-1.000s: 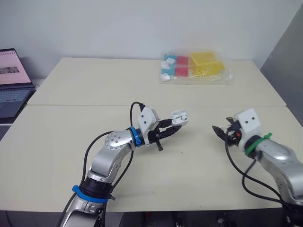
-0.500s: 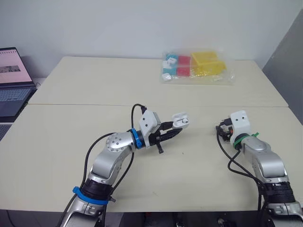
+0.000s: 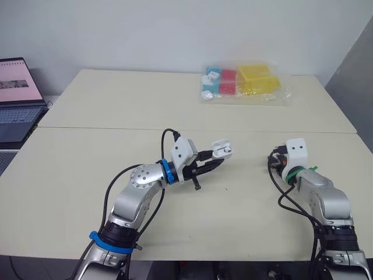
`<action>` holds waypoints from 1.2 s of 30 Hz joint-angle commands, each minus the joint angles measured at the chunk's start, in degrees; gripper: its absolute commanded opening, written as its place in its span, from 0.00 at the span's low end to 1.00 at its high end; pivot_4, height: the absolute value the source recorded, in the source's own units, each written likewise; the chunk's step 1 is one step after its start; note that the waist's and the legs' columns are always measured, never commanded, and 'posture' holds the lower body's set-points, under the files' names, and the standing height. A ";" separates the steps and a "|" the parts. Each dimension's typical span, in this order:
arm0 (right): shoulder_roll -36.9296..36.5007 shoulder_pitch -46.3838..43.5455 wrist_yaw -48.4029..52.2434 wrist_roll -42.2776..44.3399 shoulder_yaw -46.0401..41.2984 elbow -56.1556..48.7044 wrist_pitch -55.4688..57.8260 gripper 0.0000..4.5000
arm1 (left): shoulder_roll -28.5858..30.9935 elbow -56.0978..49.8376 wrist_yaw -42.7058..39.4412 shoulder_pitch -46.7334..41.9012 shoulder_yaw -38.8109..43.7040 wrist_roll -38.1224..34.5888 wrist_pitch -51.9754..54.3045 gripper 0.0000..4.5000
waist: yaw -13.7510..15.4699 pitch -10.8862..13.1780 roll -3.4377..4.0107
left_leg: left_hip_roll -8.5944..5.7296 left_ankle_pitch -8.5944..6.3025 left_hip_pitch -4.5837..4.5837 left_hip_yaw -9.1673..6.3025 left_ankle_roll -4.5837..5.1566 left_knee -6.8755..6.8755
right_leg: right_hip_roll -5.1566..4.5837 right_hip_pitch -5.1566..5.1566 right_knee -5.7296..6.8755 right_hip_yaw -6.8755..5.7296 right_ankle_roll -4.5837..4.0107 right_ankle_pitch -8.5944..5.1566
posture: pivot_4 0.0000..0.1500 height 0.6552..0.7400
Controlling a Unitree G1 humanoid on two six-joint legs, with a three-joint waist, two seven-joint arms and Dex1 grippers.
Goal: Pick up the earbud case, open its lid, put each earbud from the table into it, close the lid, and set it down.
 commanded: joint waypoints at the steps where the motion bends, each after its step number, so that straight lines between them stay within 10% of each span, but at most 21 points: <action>1: -1.21 0.86 1.61 0.97 -0.94 -1.08 2.25 0.10 | 0.09 -1.18 -0.32 -1.00 0.11 -0.16 -0.93 0.17 | 0.00 0.00 0.00 | 0.00 0.00 0.00 0.00 0.00 0.00 | 0.00 0.00 0.00 0.00 0.00 0.00 | 1.00 0.87; 14: -23.69 7.13 31.69 8.55 10.24 -19.34 1.06 0.10 | 0.57 -2.93 -0.15 0.21 -0.38 -0.29 -0.45 0.17 | -0.17 0.04 0.02 | 0.02 -0.01 -0.02 -0.03 0.01 -0.04 | 0.03 -0.02 -0.09 -0.03 0.00 -0.01 | 1.00 0.87; 21: -42.86 9.17 52.08 -2.09 17.91 -15.31 -23.99 0.10 | 1.37 -5.54 0.23 2.80 -0.89 -0.36 0.51 0.17 | -0.19 0.08 0.04 | 0.03 -0.01 -0.01 -0.04 0.00 -0.06 | 0.03 0.00 -0.20 -0.08 0.01 -0.01 | 1.00 0.87; 36: -43.38 -0.57 66.30 -9.68 24.51 -1.28 -32.72 0.10 | 1.80 -8.40 1.95 4.93 -1.15 -0.51 2.20 0.17 | -0.18 0.10 0.03 | 0.02 0.00 0.04 -0.01 -0.01 -0.02 | 0.01 0.00 -0.12 -0.05 0.00 -0.01 | 1.00 0.87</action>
